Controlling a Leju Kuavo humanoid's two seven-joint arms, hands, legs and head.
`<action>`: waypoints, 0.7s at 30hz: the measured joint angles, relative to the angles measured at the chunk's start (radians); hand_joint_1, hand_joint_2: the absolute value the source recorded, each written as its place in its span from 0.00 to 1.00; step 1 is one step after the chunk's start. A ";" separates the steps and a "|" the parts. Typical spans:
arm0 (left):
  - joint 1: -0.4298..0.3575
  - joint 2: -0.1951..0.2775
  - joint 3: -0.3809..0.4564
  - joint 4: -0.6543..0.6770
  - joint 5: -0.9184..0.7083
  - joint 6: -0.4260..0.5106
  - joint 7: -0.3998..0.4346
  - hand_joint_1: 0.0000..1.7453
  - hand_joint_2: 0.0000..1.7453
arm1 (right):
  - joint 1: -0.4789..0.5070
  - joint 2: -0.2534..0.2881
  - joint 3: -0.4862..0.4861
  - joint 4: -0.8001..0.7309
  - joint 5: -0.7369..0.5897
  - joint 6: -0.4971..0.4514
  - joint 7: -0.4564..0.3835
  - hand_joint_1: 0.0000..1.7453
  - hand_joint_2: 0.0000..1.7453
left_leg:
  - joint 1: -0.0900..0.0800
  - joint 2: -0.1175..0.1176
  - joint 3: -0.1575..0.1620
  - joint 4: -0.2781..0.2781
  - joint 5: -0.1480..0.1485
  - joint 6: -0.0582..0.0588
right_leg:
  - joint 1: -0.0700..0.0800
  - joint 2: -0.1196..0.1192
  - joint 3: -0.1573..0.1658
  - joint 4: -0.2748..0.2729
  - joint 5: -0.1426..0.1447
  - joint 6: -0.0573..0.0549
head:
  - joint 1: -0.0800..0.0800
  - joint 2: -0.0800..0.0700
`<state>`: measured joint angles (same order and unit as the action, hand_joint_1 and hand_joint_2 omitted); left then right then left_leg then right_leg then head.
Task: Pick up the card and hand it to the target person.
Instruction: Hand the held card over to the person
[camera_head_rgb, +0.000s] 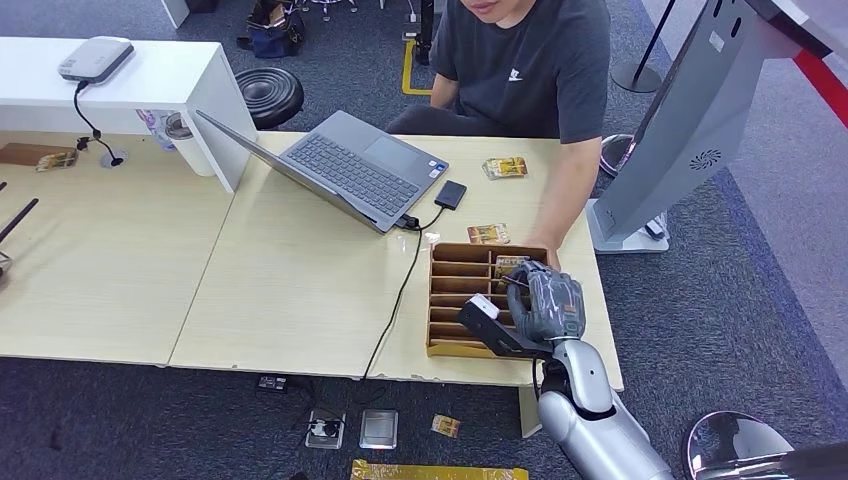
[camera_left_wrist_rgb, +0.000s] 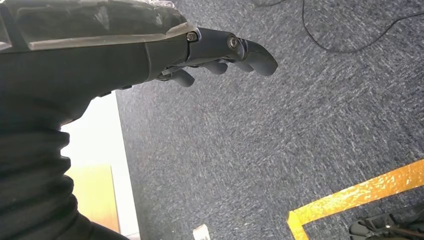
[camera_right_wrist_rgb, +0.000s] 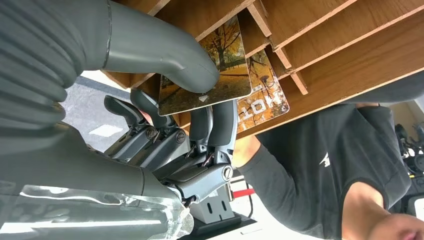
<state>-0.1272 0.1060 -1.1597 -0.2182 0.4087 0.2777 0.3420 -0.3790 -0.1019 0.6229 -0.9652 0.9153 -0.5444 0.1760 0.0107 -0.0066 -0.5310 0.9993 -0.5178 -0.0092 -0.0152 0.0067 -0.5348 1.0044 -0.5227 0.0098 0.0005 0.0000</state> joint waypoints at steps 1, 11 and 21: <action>0.000 0.000 0.000 0.000 0.000 0.000 0.000 0.00 1.00 | 0.001 0.000 0.001 -0.005 0.005 0.000 0.005 1.00 1.00 | 0.000 0.000 0.000 0.000 0.000 0.000 | 0.000 0.000 0.000 0.000 0.000 0.000 | 0.000 0.000; 0.001 0.000 0.000 0.000 0.000 0.000 -0.004 0.00 1.00 | 0.036 -0.020 0.005 -0.174 0.104 -0.003 0.065 1.00 1.00 | 0.000 0.000 0.000 0.000 0.000 0.000 | 0.000 0.000 0.000 0.000 0.000 0.000 | 0.001 0.000; 0.001 0.001 0.000 0.000 0.003 0.013 -0.005 0.00 1.00 | 0.039 -0.039 0.003 -0.391 0.133 -0.006 0.072 1.00 1.00 | 0.000 0.000 0.000 0.000 0.000 0.000 | 0.000 0.000 0.000 0.000 0.000 0.000 | 0.000 0.000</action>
<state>-0.1262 0.1066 -1.1597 -0.2182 0.4112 0.2908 0.3373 -0.3399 -0.1405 0.6264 -1.3558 1.0481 -0.5502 0.2484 0.0107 -0.0065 -0.5308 0.9993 -0.5177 -0.0093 -0.0152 0.0067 -0.5347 1.0045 -0.5226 0.0098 0.0003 0.0000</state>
